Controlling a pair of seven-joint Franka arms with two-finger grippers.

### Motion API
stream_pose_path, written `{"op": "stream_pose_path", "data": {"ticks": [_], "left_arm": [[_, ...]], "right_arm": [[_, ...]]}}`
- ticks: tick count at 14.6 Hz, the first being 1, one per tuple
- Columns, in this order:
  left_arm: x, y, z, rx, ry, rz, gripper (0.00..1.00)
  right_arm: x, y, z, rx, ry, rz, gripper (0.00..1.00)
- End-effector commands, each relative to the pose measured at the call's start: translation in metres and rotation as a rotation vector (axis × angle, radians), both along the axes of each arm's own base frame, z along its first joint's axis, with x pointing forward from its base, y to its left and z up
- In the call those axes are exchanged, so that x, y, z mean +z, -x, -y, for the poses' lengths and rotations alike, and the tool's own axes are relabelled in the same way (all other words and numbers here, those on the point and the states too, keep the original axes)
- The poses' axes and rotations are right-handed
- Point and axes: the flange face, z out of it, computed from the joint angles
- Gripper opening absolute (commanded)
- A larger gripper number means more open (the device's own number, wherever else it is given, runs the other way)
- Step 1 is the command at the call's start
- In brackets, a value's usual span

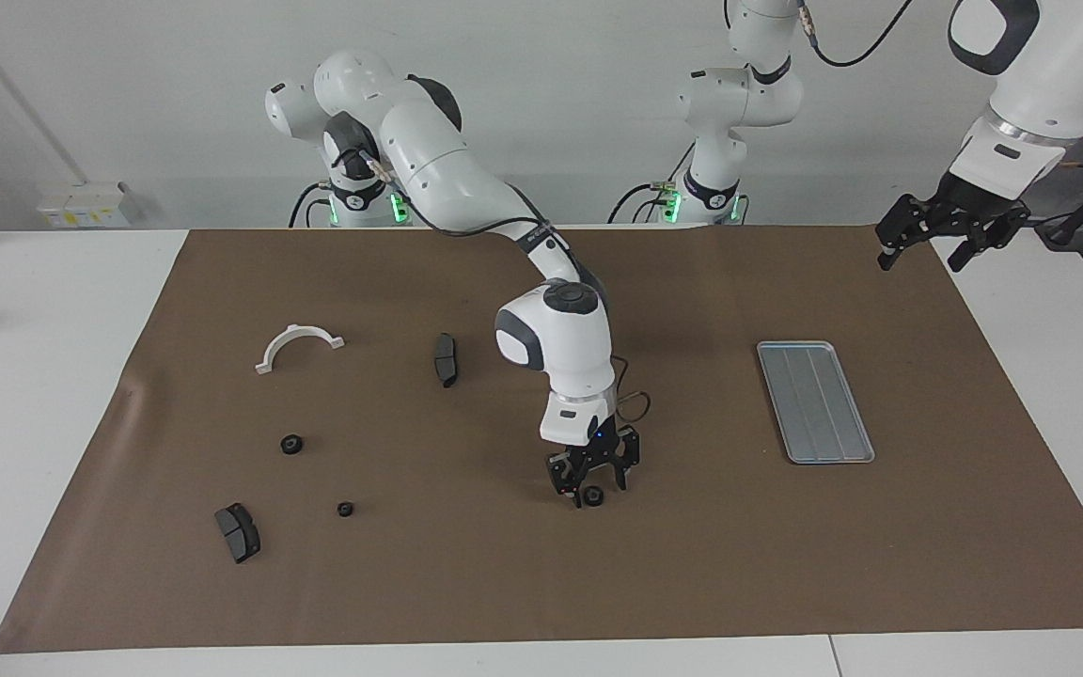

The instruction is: Place bearing gear from tray to pile

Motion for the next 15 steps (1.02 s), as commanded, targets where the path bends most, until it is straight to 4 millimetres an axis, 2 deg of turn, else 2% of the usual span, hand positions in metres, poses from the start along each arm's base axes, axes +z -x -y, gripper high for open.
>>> {"op": "stream_pose_path", "data": {"ticks": [1,3,7,8,9,10,13,15], "left_arm": [[-0.004,0.026,0.001,-0.029,0.031,-0.034,1.00],[-0.004,0.024,0.000,-0.023,0.026,-0.019,1.00],[-0.004,0.021,-0.001,-0.017,0.020,0.002,1.00],[-0.004,0.021,-0.005,-0.011,0.019,0.002,1.00],[-0.003,0.019,-0.007,-0.005,0.018,0.012,1.00],[-0.003,0.019,-0.007,-0.008,0.018,0.016,1.00],[-0.004,0.018,0.000,-0.021,0.015,0.012,1.00],[0.000,0.017,0.007,-0.032,0.014,0.020,1.00]], "right_arm": [[0.000,-0.005,0.002,-0.022,0.012,0.004,0.71],[0.001,-0.005,0.002,-0.019,0.017,0.009,0.55],[0.002,-0.008,0.005,-0.025,0.012,0.015,0.50],[0.002,-0.008,0.005,-0.025,0.012,0.015,0.40],[0.002,-0.008,0.005,-0.024,0.011,0.014,0.18],[0.002,-0.008,0.005,-0.024,0.011,0.014,0.00],[0.007,-0.012,0.012,-0.037,0.010,0.009,0.00],[0.027,-0.020,0.027,-0.063,0.015,-0.003,0.00]]}}
